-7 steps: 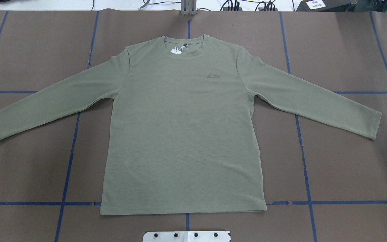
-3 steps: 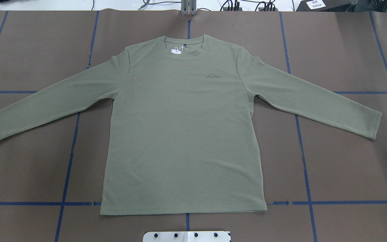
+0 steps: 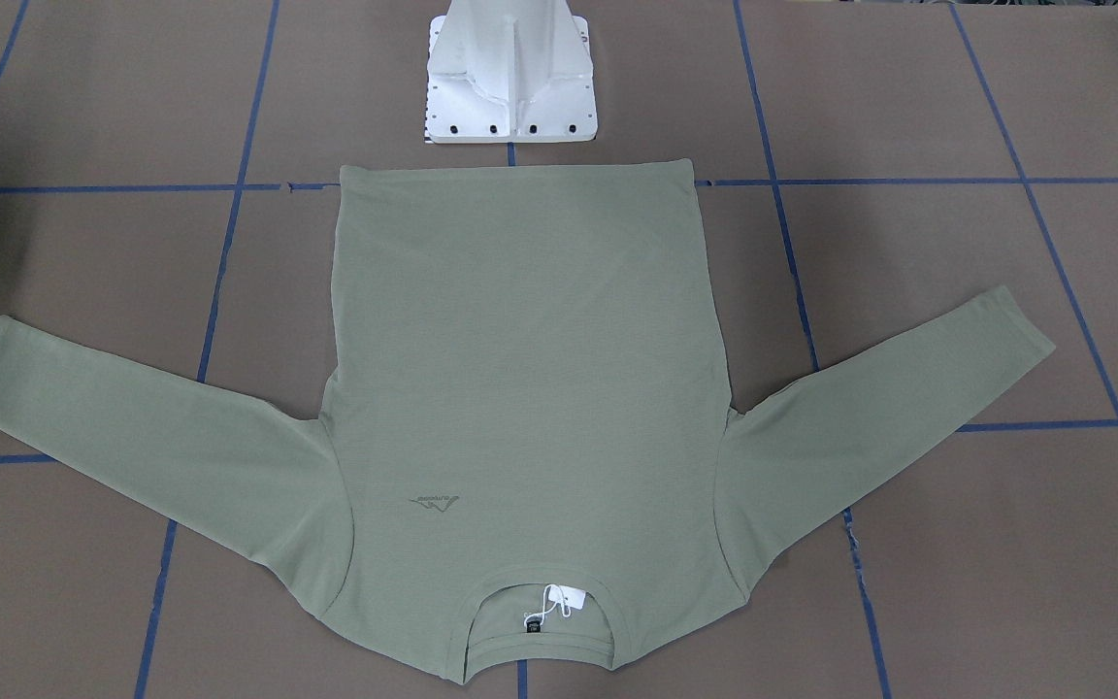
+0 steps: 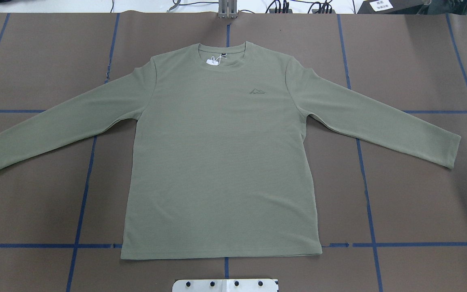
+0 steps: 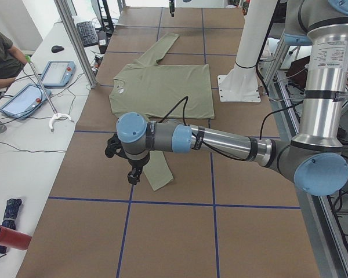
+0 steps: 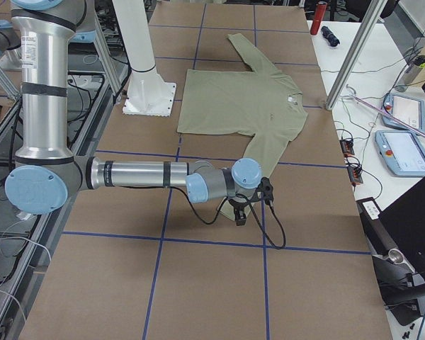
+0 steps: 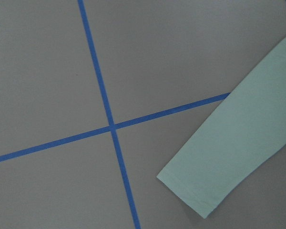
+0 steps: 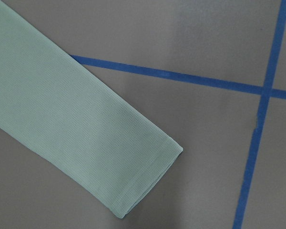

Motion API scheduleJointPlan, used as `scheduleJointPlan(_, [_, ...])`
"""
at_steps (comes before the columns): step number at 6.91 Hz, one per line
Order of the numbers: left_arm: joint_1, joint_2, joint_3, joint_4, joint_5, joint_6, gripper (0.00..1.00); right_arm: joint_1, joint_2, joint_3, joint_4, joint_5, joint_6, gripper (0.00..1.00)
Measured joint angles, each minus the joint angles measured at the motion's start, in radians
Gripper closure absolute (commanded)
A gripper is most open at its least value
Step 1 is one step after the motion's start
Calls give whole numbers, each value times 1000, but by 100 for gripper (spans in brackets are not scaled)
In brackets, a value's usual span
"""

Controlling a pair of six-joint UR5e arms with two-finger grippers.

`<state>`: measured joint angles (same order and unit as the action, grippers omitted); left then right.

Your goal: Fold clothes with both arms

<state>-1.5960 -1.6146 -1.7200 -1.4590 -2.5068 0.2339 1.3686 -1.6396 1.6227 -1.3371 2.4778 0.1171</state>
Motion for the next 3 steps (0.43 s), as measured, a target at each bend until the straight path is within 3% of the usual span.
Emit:
scheduleJointPlan(2, [1, 2, -3, -11, -42, -1, 0, -72, 18, -28, 20, -32, 123, 1])
scheduleJointPlan(3, [3, 3, 0, -19, -54, -3, 0, -90, 50, -67, 22, -39, 190, 7])
